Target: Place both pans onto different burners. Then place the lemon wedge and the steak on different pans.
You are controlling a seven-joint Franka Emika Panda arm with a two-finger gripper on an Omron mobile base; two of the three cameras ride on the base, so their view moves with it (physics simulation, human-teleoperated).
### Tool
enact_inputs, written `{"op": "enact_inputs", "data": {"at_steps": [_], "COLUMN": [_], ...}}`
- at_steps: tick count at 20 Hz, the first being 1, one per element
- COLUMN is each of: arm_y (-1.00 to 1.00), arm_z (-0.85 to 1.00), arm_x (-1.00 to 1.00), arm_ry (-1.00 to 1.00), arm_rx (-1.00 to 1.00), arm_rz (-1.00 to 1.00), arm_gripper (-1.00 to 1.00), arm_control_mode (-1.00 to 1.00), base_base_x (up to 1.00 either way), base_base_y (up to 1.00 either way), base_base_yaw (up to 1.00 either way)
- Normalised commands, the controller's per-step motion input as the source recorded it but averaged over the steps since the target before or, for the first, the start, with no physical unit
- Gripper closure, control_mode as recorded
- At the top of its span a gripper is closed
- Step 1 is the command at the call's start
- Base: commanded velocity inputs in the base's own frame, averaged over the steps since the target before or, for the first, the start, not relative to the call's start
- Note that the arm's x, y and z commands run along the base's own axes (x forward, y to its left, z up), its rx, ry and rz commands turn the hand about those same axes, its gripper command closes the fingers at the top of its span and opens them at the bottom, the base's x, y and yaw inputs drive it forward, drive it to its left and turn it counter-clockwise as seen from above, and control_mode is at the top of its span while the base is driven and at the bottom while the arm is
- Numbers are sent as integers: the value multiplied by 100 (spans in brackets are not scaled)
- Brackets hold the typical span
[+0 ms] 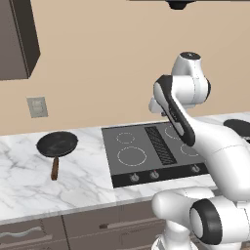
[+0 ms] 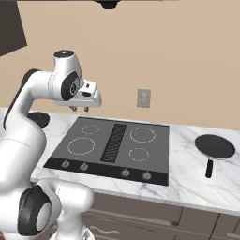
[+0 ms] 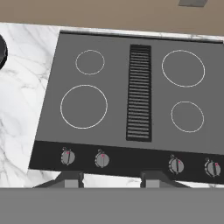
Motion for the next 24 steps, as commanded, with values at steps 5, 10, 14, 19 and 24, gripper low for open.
{"op": "enact_inputs", "data": {"at_steps": [5,10,14,19,24], "arm_y": [2,40,67,75,63], "arm_z": [0,-6,-18,-43,-48], "arm_x": [-5,0,-4,-8,-14], "arm_ry": [0,2,4,2,-3], "arm_rx": [0,0,0,1,2], "arm_rz": [0,0,0,0,0], "arm_gripper": [-100,-100,-100,-100,-100], "arm_control_mode": [-100,-100,-100,-100,-100], "base_base_x": [0,0,0,0,0], "base_base_y": [0,0,0,0,0], "base_base_yaw": [0,0,0,0,0]}}
